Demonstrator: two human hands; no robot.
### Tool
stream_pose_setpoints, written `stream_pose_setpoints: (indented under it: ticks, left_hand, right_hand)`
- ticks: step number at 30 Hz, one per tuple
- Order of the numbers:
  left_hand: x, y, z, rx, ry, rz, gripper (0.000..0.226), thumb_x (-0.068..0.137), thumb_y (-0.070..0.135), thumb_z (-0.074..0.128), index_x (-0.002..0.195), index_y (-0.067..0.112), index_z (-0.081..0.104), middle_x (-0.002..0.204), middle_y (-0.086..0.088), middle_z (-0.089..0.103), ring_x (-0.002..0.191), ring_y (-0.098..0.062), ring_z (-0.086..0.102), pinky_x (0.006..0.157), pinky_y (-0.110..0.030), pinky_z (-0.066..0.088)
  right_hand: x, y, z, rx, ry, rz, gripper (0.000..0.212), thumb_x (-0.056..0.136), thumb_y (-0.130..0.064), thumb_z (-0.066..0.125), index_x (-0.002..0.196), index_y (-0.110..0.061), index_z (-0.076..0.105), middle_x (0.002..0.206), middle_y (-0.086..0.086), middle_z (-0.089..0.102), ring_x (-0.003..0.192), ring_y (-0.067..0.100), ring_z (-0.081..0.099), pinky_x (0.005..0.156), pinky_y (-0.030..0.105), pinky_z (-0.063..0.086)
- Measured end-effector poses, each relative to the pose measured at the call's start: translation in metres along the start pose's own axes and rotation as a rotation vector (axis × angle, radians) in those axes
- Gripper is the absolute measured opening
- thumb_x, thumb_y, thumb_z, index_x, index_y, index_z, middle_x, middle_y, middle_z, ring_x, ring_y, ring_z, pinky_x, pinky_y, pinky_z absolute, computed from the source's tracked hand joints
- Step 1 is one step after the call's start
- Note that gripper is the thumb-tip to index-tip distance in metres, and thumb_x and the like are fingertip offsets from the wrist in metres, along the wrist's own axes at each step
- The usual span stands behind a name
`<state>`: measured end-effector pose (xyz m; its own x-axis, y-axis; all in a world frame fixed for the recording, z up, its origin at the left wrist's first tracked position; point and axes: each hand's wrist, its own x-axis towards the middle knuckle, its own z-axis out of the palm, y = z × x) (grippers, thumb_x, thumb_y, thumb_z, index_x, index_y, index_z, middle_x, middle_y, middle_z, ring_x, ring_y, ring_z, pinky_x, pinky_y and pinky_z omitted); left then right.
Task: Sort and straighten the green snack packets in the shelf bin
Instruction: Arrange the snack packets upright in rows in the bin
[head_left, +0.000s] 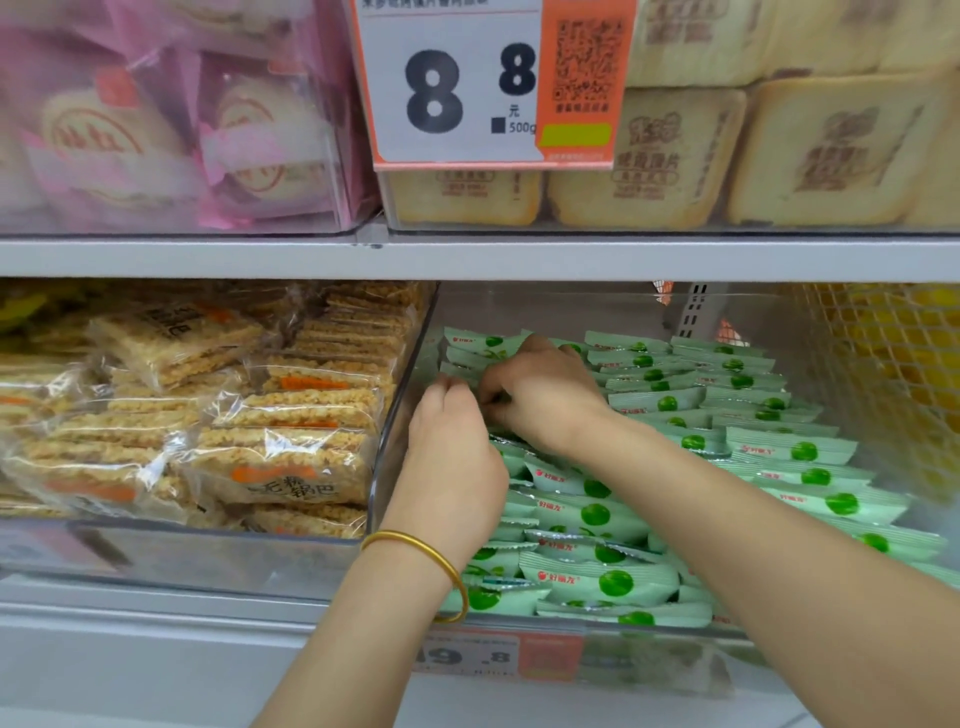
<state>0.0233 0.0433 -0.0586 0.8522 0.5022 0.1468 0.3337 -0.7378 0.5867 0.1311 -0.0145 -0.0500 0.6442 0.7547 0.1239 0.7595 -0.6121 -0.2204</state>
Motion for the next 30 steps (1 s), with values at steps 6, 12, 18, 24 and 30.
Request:
stream_pose_setpoints:
  ticks: [6,12,18,24,30]
  left_hand:
    - [0.017,-0.007,0.011,0.234,-0.047,0.113,0.046,0.099,0.014,0.032,0.143,0.001,0.028,0.155,-0.014,0.016,0.144,-0.023,0.013,0.117,-0.032,0.014]
    - [0.021,-0.007,0.020,0.470,-0.146,0.124,0.053,0.101,0.035,0.020,0.145,0.007,0.025,0.156,-0.008,0.017,0.145,-0.019,0.009,0.117,-0.035,0.007]
    - [0.020,-0.008,0.022,0.440,-0.094,0.120,0.051,0.100,0.031,0.022,0.146,0.009,0.024,0.157,-0.007,0.015,0.145,-0.018,0.008,0.117,-0.034,0.008]
    - [0.018,-0.008,0.020,0.438,-0.102,0.122,0.051,0.101,0.030,0.022,0.146,0.008,0.023,0.157,-0.007,0.016,0.145,-0.018,0.009,0.117,-0.033,0.006]
    - [0.019,-0.007,0.020,0.429,-0.097,0.132,0.050,0.101,0.031,0.023,0.145,0.007,0.026,0.155,-0.007,0.020,0.145,-0.018,0.010,0.117,-0.034,0.006]
  right_hand:
    - [-0.021,0.029,-0.013,0.244,0.176,0.170,0.023,0.092,-0.022,0.055,0.103,-0.036,0.068,0.121,0.004,0.050,0.108,0.023,0.053,0.089,0.022,0.041]
    - [-0.023,0.036,-0.003,0.346,0.218,0.220,0.025,0.092,-0.017,0.052,0.094,-0.036,0.069,0.116,0.002,0.061,0.109,0.021,0.055,0.094,0.029,0.047]
    - [0.014,0.023,-0.005,0.178,0.148,0.221,0.023,0.095,-0.020,0.049,0.104,-0.026,0.068,0.114,-0.002,0.065,0.122,0.025,0.044,0.095,0.036,0.044]
    - [0.030,0.010,0.014,-0.094,0.136,0.259,0.021,0.092,-0.023,0.056,0.110,-0.023,0.065,0.120,0.002,0.055,0.122,0.027,0.039,0.097,0.039,0.035]
    - [0.032,0.016,0.010,0.296,0.221,0.295,0.011,0.087,-0.024,0.064,0.078,-0.030,0.063,0.102,-0.005,0.068,0.111,0.021,0.053,0.092,0.035,0.047]
